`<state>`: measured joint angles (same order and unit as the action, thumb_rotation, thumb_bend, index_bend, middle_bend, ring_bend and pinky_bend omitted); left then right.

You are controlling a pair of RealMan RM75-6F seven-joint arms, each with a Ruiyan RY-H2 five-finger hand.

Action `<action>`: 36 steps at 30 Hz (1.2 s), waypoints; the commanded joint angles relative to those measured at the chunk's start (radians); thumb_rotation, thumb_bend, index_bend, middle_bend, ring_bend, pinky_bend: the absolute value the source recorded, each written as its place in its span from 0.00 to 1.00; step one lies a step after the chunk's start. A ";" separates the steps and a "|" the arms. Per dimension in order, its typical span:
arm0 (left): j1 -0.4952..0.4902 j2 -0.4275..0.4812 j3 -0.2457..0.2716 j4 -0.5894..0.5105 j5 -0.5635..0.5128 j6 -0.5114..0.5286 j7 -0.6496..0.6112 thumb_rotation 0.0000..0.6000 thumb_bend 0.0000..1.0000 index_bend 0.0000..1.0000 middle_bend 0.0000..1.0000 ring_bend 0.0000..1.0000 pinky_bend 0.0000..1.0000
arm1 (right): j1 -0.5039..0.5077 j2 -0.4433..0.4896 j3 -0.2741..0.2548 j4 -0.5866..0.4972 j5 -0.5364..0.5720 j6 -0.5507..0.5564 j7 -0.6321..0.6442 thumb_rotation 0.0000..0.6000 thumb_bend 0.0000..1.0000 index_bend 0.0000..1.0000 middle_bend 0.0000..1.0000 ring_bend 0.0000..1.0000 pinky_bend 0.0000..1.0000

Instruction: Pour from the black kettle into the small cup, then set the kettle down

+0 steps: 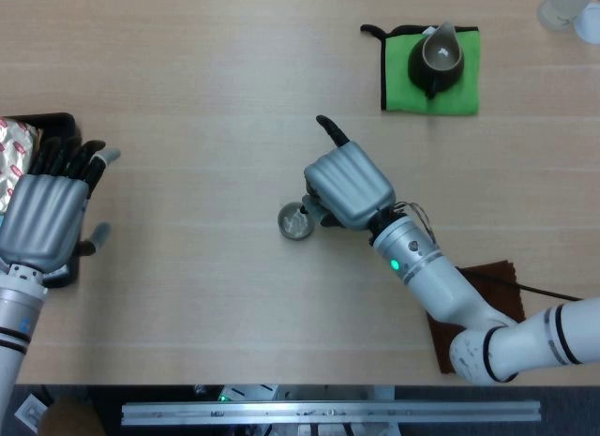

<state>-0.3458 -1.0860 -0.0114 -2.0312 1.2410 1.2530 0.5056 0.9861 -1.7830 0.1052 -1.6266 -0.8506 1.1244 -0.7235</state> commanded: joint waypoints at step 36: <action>0.011 0.020 -0.007 0.017 0.054 0.014 -0.068 1.00 0.27 0.14 0.13 0.09 0.09 | -0.314 0.159 -0.048 0.041 -0.208 0.015 0.372 1.00 0.47 1.00 1.00 0.97 0.09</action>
<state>-0.3344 -1.0654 -0.0178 -2.0143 1.2955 1.2674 0.4374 0.6791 -1.6155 0.0605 -1.5978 -1.0522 1.1463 -0.3582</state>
